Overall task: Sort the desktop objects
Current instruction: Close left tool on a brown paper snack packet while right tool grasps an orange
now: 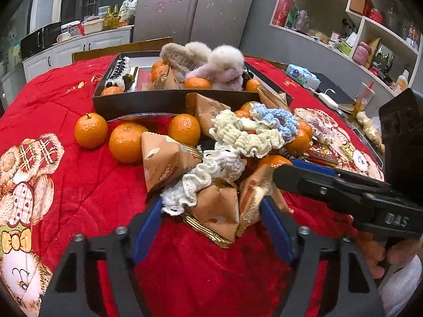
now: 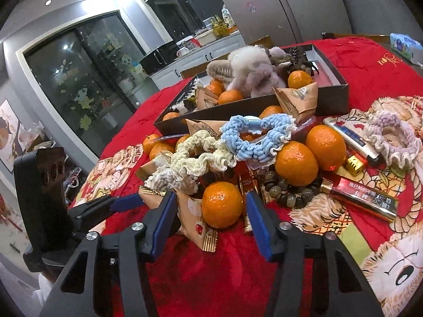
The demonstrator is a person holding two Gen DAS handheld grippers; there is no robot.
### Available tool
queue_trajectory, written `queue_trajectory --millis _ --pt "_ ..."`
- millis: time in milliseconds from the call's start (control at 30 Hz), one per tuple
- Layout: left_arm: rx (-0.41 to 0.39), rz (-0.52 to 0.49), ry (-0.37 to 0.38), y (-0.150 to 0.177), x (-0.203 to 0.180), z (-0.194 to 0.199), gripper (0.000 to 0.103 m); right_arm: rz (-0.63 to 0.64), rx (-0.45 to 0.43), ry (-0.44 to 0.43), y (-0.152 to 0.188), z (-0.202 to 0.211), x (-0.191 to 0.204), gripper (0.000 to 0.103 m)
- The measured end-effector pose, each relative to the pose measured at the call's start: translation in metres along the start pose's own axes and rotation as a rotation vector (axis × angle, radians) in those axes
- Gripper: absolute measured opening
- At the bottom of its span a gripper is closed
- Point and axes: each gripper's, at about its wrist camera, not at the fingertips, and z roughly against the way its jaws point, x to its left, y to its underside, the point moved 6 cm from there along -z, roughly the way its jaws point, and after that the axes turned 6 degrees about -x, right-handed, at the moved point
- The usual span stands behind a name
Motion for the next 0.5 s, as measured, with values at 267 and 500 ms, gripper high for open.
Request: queue_trajectory --millis 267,500 --pt "-0.010 -0.010 -0.010 0.0005 -0.0020 0.0018 0.058 0.005 0.007 0.004 0.0000 -0.0025 -0.0007 0.041" --pt "-0.001 -0.024 -0.057 0.0052 -0.0006 0.0044 0.052 0.017 0.014 0.010 -0.0020 -0.0070 0.0013 0.041"
